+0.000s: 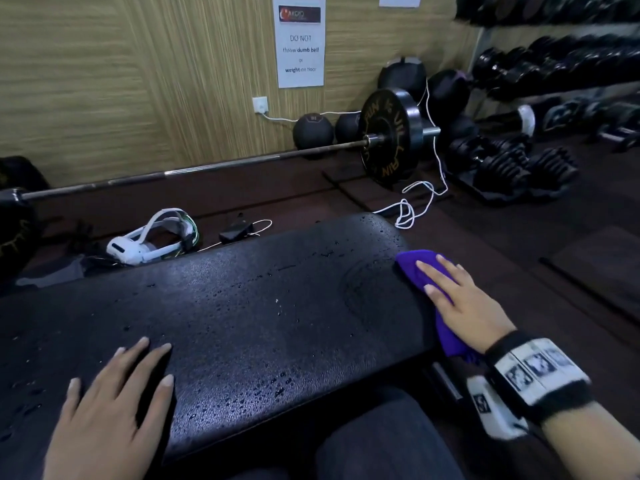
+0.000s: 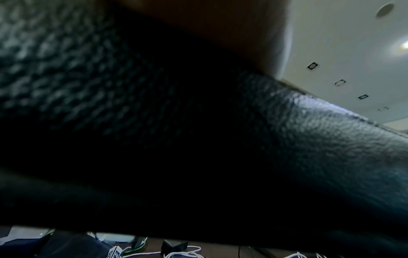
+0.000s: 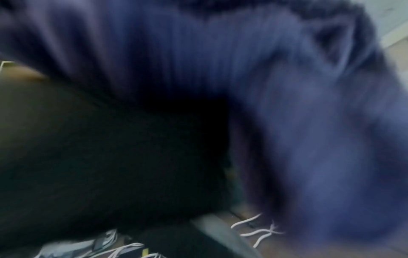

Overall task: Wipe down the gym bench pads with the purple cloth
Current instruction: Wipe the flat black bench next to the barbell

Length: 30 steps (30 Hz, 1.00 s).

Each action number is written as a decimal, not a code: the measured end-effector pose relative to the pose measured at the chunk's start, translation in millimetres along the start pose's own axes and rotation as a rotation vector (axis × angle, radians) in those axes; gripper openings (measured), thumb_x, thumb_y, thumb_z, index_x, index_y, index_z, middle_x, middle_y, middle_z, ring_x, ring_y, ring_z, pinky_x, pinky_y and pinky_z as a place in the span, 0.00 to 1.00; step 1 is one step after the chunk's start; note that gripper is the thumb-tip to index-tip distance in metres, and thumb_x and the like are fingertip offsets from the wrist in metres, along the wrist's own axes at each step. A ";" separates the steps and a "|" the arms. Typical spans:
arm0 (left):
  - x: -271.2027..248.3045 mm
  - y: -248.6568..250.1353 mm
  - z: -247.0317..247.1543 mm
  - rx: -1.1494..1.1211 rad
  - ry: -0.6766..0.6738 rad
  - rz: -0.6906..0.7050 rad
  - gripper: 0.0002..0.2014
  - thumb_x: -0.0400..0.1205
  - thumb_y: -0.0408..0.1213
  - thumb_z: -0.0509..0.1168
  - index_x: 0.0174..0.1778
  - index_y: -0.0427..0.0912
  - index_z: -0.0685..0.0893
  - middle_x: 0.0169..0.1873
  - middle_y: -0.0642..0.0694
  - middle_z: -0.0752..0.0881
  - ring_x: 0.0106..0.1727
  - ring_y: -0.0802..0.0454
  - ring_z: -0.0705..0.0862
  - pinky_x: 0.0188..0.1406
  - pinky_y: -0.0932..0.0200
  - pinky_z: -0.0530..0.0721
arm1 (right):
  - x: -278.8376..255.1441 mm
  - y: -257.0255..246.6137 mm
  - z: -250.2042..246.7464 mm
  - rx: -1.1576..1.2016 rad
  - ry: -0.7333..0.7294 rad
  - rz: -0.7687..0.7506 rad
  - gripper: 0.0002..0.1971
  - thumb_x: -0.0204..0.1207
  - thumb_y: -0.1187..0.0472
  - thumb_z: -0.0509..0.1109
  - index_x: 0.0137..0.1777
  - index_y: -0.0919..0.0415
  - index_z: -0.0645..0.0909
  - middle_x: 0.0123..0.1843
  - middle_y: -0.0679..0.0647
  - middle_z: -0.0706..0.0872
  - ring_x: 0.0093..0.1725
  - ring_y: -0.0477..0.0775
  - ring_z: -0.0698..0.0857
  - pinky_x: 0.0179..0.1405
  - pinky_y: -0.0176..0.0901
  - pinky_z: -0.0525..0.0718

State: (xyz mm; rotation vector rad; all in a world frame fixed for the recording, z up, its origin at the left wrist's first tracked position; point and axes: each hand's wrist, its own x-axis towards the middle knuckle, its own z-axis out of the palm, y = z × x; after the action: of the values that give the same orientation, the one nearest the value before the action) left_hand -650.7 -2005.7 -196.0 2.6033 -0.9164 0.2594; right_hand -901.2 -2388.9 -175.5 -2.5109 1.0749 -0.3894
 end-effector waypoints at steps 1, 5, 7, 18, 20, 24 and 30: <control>0.9 -0.1 0.5 0.005 0.009 -0.001 0.25 0.79 0.61 0.46 0.70 0.65 0.75 0.76 0.58 0.72 0.77 0.54 0.69 0.70 0.31 0.67 | -13.8 2.8 3.9 -0.001 0.052 -0.025 0.22 0.83 0.49 0.55 0.76 0.37 0.60 0.82 0.49 0.59 0.81 0.60 0.56 0.76 0.52 0.63; 2.2 0.5 2.3 0.022 0.021 0.019 0.25 0.79 0.61 0.46 0.69 0.63 0.76 0.76 0.55 0.73 0.76 0.52 0.70 0.62 0.30 0.73 | -61.5 -32.5 26.7 -0.115 0.154 -0.211 0.24 0.82 0.43 0.48 0.76 0.40 0.67 0.80 0.52 0.65 0.80 0.64 0.61 0.78 0.50 0.58; 2.5 0.1 2.8 0.026 0.011 0.019 0.26 0.79 0.61 0.45 0.71 0.64 0.74 0.77 0.56 0.71 0.77 0.53 0.69 0.62 0.30 0.72 | -63.3 -60.7 36.9 -0.144 0.120 -0.246 0.23 0.81 0.44 0.49 0.74 0.42 0.71 0.78 0.52 0.69 0.77 0.65 0.65 0.73 0.54 0.65; 1.1 0.1 1.1 0.032 0.011 0.021 0.27 0.78 0.62 0.47 0.71 0.62 0.76 0.76 0.54 0.73 0.77 0.51 0.70 0.61 0.31 0.74 | 14.0 1.9 10.4 -0.147 -0.016 0.023 0.23 0.80 0.40 0.44 0.76 0.32 0.55 0.82 0.54 0.59 0.81 0.63 0.56 0.79 0.57 0.57; 1.6 0.3 1.3 0.029 0.010 0.022 0.27 0.78 0.61 0.47 0.71 0.62 0.76 0.77 0.54 0.73 0.77 0.50 0.71 0.61 0.31 0.73 | -16.4 1.2 14.0 -0.150 0.042 -0.014 0.25 0.81 0.42 0.44 0.78 0.41 0.62 0.81 0.57 0.62 0.80 0.64 0.58 0.80 0.56 0.57; 2.9 -2.9 4.7 0.023 -0.008 0.018 0.27 0.78 0.62 0.47 0.72 0.63 0.74 0.78 0.56 0.70 0.78 0.50 0.69 0.65 0.31 0.71 | -54.4 -45.7 29.8 -0.225 0.094 -0.158 0.25 0.80 0.45 0.47 0.75 0.43 0.70 0.79 0.55 0.68 0.77 0.69 0.65 0.75 0.56 0.67; 5.2 -6.5 6.9 -0.008 0.003 0.031 0.27 0.78 0.63 0.47 0.72 0.64 0.73 0.77 0.56 0.70 0.78 0.50 0.69 0.69 0.31 0.69 | 0.1 -73.8 28.8 -0.259 -0.034 -0.205 0.25 0.80 0.44 0.46 0.76 0.39 0.67 0.80 0.52 0.66 0.77 0.69 0.64 0.74 0.59 0.66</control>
State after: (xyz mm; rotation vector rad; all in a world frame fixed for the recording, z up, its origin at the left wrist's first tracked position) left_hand -642.2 -2006.7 -202.6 2.5828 -0.9549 0.2670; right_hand -843.3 -2335.3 -168.2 -2.8585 0.9074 -0.2771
